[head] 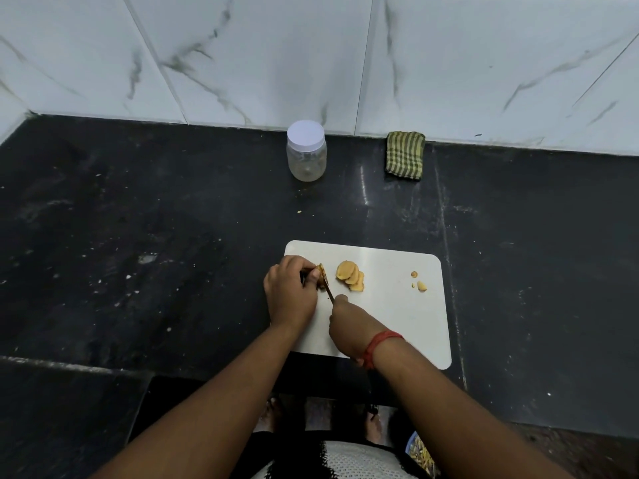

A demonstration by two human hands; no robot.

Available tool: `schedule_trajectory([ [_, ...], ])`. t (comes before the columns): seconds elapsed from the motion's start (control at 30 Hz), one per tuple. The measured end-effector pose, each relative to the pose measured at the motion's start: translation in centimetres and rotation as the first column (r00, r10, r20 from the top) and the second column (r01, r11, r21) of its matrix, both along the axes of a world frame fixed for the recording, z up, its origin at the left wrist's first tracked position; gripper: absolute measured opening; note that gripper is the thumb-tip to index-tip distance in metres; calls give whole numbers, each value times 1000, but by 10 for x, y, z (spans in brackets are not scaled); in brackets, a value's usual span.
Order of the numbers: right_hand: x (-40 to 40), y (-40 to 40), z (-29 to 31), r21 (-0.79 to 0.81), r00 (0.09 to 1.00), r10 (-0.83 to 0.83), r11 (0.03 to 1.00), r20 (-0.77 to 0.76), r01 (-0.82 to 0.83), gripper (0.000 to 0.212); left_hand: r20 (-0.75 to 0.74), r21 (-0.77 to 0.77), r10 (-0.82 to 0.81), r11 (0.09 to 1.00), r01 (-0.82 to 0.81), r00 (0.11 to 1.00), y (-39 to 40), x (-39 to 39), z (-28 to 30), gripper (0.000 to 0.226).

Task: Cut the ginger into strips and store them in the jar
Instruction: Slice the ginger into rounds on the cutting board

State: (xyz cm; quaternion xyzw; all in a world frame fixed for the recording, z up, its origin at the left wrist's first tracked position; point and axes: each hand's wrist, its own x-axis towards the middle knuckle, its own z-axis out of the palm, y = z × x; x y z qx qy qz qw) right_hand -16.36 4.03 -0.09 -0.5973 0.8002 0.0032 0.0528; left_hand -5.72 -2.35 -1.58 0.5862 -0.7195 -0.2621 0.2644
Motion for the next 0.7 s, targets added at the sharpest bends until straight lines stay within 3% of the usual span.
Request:
schedule_trajectory([
  [0.03,0,4,17,196,997,59,978,57,-69,36,1,6,5,1000,-5,1000,-1,-1,1,5],
  [0.07,0,9,32,442,982,128,879,139,-177,37,3,13,8,1000,-8,1000,-1,-1,1,5],
  [0.1,0,10,41,546,942,232,770,242,-330,40,6,16,8,1000,-8,1000,-2,-1,1,5],
  [0.2,-12,12,53,485,754,147,684,640,-545,34,23,7,-2,1000,2,1000,-2,0,1,3],
  [0.23,-15,11,60,360,680,260,692,685,-626,32,30,4,-3,1000,3,1000,-2,1,0,3],
  [0.27,-17,10,58,307,678,194,781,709,-544,31,39,5,-4,1000,3,999,-3,0,0,3],
  [0.3,-21,16,54,293,615,37,855,788,-427,30,47,7,-4,1000,4,999,-2,-1,-1,4],
  [0.37,-25,18,47,258,668,30,908,744,-329,32,54,12,-3,1000,2,999,-3,-3,-1,4],
  [0.4,-21,15,51,255,716,85,901,693,-353,34,49,14,-1,1000,0,999,-3,-3,-1,5],
  [0.43,-11,14,54,350,730,96,830,677,-434,32,41,12,3,1000,-4,999,-3,-3,-1,5],
  [0.47,-3,14,52,467,742,-97,829,664,-309,21,32,10,8,1000,-8,999,-3,-2,-1,5],
  [0.5,3,13,53,430,805,-141,890,577,-152,13,23,15,13,1000,-13,1000,-3,-2,0,5],
  [0.57,10,20,50,371,824,-215,928,524,5,32,8,36,19,999,-20,1000,-3,-2,2,4],
  [0.7,13,28,44,342,859,-182,940,478,9,47,19,36,1,999,-2,1000,-3,-1,3,4],
])
